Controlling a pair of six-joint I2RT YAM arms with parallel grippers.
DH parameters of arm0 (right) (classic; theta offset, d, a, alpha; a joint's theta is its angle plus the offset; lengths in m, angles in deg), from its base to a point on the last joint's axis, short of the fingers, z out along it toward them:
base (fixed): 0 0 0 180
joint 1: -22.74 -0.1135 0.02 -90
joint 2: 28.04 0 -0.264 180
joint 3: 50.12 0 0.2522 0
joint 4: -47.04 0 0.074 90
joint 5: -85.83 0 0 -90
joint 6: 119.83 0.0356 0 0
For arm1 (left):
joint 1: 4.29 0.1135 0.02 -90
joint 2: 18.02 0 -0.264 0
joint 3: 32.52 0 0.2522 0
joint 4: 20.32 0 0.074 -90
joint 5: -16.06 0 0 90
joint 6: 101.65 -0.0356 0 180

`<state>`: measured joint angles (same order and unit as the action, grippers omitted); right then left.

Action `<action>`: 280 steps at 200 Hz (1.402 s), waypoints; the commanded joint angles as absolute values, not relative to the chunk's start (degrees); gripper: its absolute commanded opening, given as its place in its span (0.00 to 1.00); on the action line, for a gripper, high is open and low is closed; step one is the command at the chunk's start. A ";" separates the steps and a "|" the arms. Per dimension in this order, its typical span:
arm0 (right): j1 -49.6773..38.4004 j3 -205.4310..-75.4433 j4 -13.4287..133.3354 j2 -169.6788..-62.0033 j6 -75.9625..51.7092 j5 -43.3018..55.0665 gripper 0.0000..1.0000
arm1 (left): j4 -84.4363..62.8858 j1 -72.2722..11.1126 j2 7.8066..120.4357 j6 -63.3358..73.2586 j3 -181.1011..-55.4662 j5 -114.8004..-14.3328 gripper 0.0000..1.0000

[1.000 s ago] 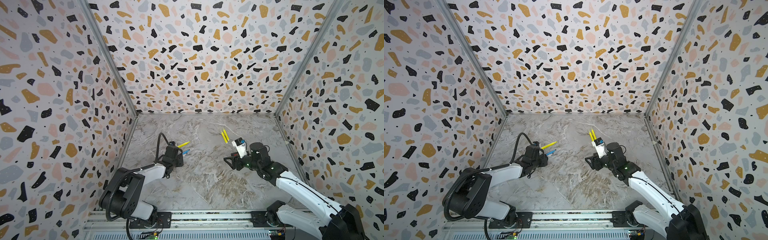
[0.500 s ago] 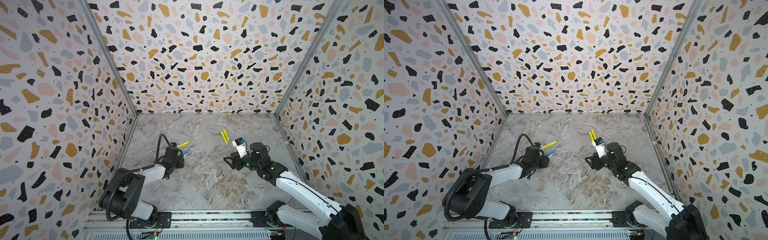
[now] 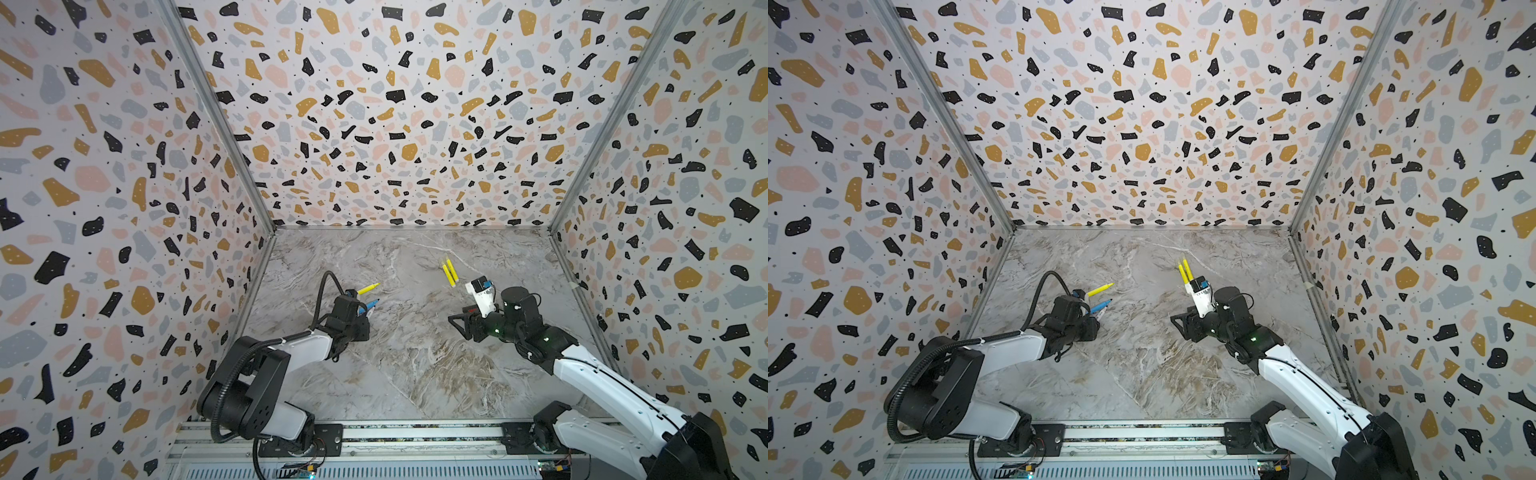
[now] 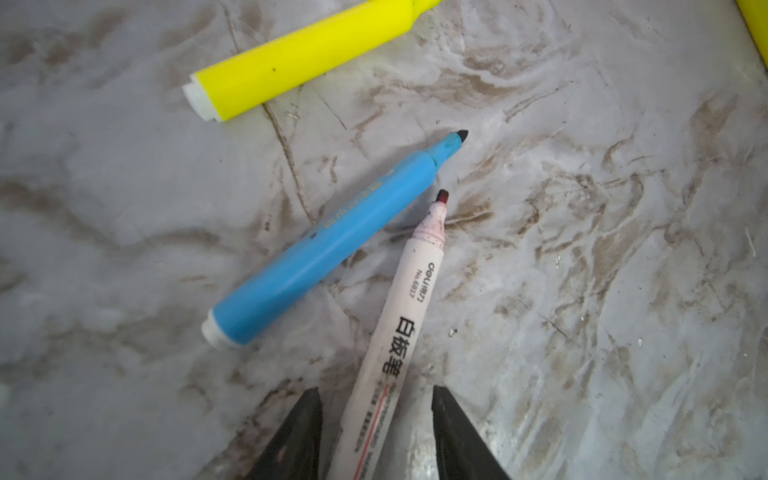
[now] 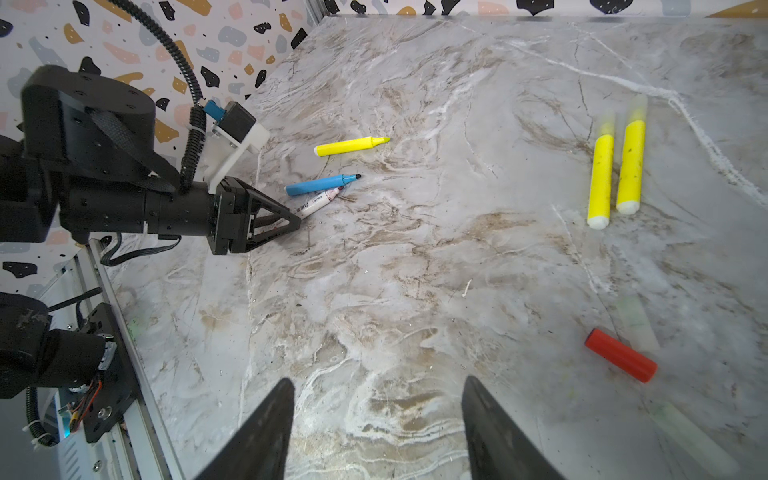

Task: Insert the pens into the pen caps
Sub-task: 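Lower the left gripper and close it on the white marker, then lift the white marker upright with the left gripper toward the right gripper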

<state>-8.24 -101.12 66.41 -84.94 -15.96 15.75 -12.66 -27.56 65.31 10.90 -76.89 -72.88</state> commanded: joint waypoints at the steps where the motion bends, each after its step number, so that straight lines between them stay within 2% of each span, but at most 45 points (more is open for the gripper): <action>1: -8.10 -100.97 66.45 -82.85 -15.50 15.35 0.65 | -9.73 -29.52 66.50 9.23 -79.37 -75.04 0.43; 39: -7.93 -100.89 66.95 -81.36 -15.14 14.96 0.64 | -8.08 -32.81 68.26 8.87 -80.60 -77.71 0.39; 93: -7.84 -100.71 67.73 -79.83 -14.62 14.12 0.64 | -5.77 -36.90 69.93 8.04 -82.74 -79.95 0.19; 136: -7.59 -100.28 67.95 -79.76 -13.51 13.81 0.64 | -6.72 -40.48 67.71 7.60 -82.23 -79.22 0.11; 219: -7.43 -93.70 56.25 -80.34 -6.72 26.47 0.66 | -22.09 -48.30 50.51 13.52 -72.86 -74.93 0.11; 254: -7.49 -90.00 44.72 -84.01 0.09 34.68 0.67 | -30.63 -53.01 44.14 17.18 -68.49 -73.85 0.13; 280: -8.16 -88.35 38.27 -85.73 3.79 35.63 0.67 | -33.36 -56.54 42.15 19.30 -67.04 -75.31 0.13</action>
<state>-7.65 -89.27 48.03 -84.90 -1.51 31.36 -25.71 -54.03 43.98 16.17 -68.30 -75.04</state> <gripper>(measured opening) 0.672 0.141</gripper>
